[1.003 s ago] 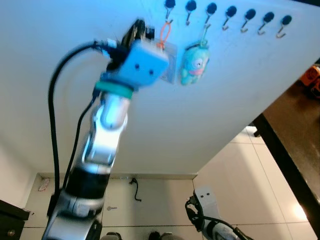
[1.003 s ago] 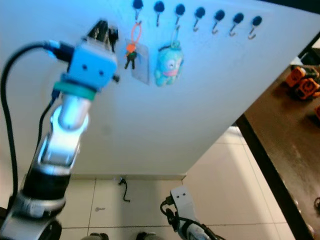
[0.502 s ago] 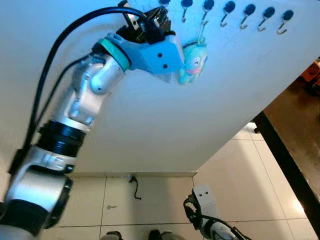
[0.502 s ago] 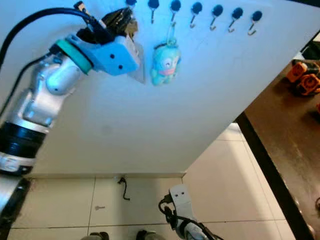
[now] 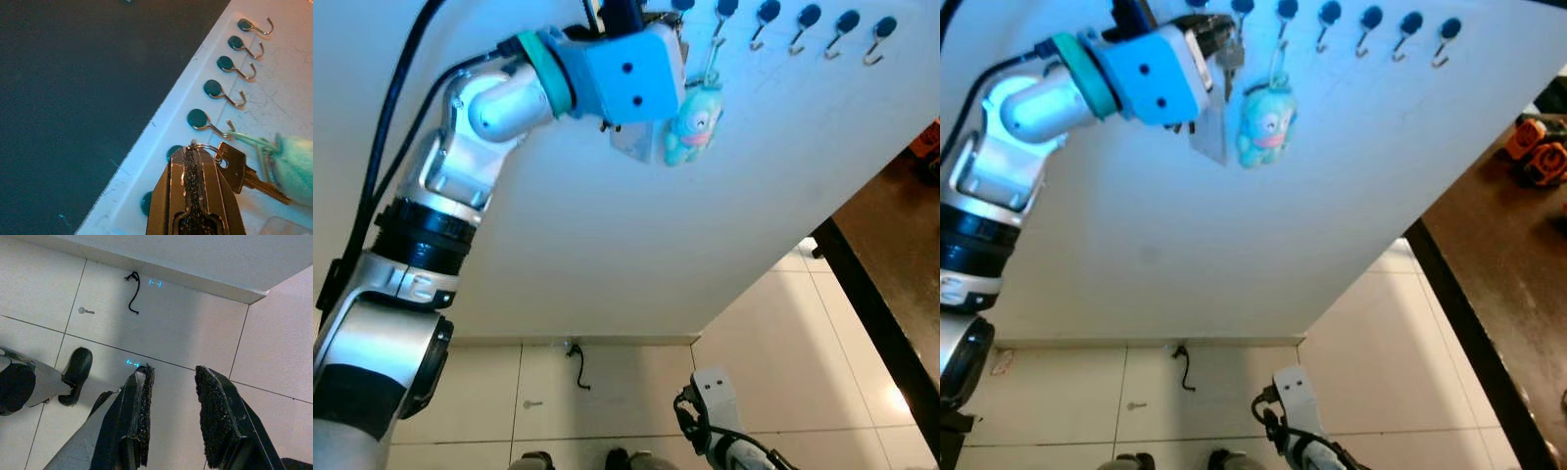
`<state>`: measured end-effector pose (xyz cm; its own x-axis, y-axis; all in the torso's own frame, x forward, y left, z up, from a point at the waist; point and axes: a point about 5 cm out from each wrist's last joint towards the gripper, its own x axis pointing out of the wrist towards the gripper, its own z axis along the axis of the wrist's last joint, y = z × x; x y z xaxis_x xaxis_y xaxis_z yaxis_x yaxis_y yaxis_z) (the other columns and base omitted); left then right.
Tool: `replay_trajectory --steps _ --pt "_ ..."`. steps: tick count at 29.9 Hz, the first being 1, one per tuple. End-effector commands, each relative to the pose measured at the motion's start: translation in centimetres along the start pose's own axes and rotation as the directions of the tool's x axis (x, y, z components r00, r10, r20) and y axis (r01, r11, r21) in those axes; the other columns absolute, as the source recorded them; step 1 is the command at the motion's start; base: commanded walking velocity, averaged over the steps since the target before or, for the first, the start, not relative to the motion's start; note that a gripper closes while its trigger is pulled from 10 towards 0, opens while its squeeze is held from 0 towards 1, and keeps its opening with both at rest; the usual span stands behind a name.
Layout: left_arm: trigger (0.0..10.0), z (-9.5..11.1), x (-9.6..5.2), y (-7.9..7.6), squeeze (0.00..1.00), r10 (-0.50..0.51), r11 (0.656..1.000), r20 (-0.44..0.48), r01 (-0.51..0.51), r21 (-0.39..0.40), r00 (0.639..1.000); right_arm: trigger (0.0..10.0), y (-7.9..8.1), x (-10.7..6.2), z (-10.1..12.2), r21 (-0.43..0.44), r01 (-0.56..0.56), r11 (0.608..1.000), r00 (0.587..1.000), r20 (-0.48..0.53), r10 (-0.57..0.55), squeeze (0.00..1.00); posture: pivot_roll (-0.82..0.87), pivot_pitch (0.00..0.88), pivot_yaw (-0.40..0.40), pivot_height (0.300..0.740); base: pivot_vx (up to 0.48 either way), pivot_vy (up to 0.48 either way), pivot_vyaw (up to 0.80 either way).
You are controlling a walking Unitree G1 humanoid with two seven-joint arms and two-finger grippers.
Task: Hang keys on a hook
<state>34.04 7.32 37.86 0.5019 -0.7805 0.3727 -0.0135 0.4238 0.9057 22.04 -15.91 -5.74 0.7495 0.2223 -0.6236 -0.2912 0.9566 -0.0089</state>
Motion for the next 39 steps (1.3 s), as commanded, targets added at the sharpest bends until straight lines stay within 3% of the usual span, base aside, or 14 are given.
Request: replay_trajectory --steps 1,8,9,14,26,39 --pt "10.0 0.6 0.5 0.3 0.0 0.013 1.0 0.034 -0.013 -0.007 0.999 10.0 -0.1 -0.4 -0.9 0.001 0.002 1.0 1.0 -0.03 -0.002 0.0 0.01 0.121 -0.057 0.74 0.0 0.0 0.0" --pt "10.0 0.3 1.4 0.1 0.0 0.047 0.999 0.011 -0.047 -0.016 0.999 10.0 0.0 -0.4 -1.1 -0.003 -0.003 1.0 0.999 -0.033 0.002 0.0 0.01 0.123 -0.058 0.74 0.0 0.0 0.0" --pt "10.0 -0.3 1.9 0.0 0.0 0.105 0.994 -0.044 -0.106 -0.014 0.994 10.0 0.0 -0.4 -1.1 -0.003 -0.001 1.0 0.999 -0.035 0.001 0.0 0.0 0.124 -0.057 0.74 0.0 0.0 0.0" --pt "10.0 -0.4 2.7 -0.4 0.0 0.154 0.987 -0.057 -0.156 -0.04 0.986 10.0 0.0 -0.5 -1.2 -0.004 -0.001 1.0 0.999 -0.037 0.001 0.0 0.0 0.126 -0.056 0.74 0.0 0.0 0.0" --pt "10.0 -0.4 3.6 -1.5 0.0 0.144 0.986 -0.053 -0.148 -0.076 0.988 10.0 0.1 -0.6 -1.5 0.003 0.003 1.0 0.999 -0.04 -0.003 0.0 -0.01 0.136 -0.047 0.74 0.0 0.0 0.0" --pt "10.0 -0.3 3.7 -4.5 0.0 0.067 0.985 -0.045 -0.073 -0.154 0.997 10.0 0.1 -0.6 -1.5 0.001 0.003 1.0 0.999 -0.042 -0.003 0.0 -0.01 0.146 -0.05 0.74 0.0 0.0 0.0"
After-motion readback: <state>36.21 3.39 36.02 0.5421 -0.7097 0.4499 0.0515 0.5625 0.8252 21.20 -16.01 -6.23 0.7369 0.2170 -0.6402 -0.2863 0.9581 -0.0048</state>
